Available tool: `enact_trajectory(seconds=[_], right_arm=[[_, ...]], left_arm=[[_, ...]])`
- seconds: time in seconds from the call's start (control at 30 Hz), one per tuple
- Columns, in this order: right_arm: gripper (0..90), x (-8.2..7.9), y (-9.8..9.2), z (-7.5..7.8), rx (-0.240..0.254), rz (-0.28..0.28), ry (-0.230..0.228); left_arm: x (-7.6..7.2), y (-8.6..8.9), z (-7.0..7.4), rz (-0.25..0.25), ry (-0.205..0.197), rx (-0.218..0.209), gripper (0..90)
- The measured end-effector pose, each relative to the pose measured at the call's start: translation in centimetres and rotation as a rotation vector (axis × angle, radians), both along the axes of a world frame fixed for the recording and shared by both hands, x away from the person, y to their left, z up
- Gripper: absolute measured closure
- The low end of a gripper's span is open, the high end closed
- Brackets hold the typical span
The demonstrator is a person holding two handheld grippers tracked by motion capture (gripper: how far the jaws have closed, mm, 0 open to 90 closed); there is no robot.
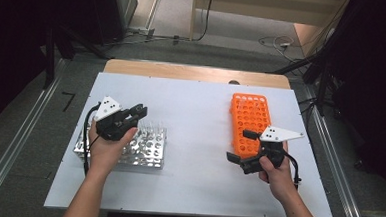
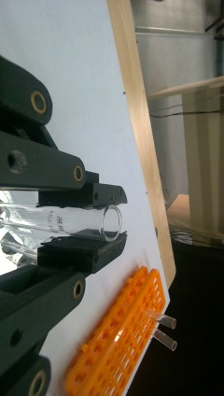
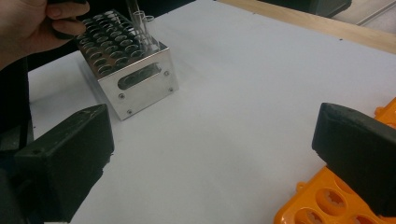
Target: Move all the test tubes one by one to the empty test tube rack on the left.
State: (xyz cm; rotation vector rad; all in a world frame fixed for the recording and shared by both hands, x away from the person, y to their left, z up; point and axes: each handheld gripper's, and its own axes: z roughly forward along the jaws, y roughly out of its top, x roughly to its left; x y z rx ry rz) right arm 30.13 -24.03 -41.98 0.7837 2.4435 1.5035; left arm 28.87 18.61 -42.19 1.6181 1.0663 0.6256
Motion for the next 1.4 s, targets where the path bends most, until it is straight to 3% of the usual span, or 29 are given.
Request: enact_trajectory(seconds=[0.33, 0.63, 0.8, 0.93, 1.27, 1.4], right_arm=[[0.0, 0.0, -0.2, 0.1, 0.002, -0.004, -0.004], [0.0, 0.0, -0.3, 0.2, 0.004, -0.006, -0.008], [0.0, 0.0, -0.3, 0.3, 0.006, -0.007, -0.012], [0.0, 0.0, -0.3, 0.3, 0.004, -0.009, -0.013], [0.0, 0.2, -0.8, 0.2, 0.007, -0.032, -0.017], [0.0, 0.3, -1.2, 0.3, 0.013, -0.045, -0.018]], left_arm=[[0.0, -0.5, -0.8, -0.002, 0.048, 0.041, 76.0], [-0.2, -0.5, -1.0, -0.001, 0.086, 0.044, 75.8], [-0.5, -0.8, -1.2, 0.007, 0.091, 0.086, 75.5], [-0.4, -1.1, -1.4, -0.008, 0.117, 0.101, 74.7], [-0.3, -1.0, -1.5, -0.002, 0.191, 0.093, 73.2], [-0.4, -0.9, -1.4, 0.007, 0.200, 0.077, 66.6]])
